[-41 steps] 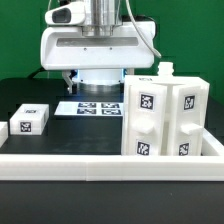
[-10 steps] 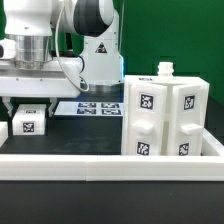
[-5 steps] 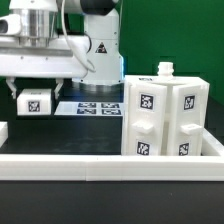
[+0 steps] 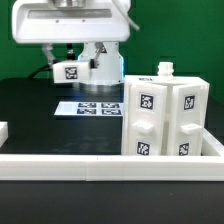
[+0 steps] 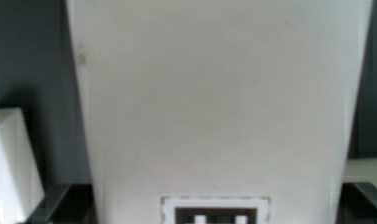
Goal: Assemble cabinet
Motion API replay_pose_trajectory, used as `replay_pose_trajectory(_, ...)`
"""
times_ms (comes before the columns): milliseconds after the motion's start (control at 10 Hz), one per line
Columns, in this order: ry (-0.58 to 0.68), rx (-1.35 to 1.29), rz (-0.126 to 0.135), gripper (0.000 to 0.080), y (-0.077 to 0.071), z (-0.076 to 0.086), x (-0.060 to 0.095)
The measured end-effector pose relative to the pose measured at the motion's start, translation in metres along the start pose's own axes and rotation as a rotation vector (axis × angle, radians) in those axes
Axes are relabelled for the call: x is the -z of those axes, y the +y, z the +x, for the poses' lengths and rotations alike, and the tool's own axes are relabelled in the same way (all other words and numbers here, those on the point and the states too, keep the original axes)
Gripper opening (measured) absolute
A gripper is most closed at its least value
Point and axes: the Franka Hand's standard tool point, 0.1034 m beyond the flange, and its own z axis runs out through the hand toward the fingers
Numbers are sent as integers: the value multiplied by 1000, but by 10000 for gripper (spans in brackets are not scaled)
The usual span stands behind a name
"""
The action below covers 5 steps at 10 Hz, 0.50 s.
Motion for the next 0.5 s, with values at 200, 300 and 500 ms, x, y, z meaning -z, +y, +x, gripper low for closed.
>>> replay_pose_trajectory(200,-3,16,-1,560,-4,4,-4)
replay_pose_trajectory(300,-4,15,-1,560,-3,3,-4)
replay_pose_trajectory(500,-7,20,-3,560,-2,3,-6)
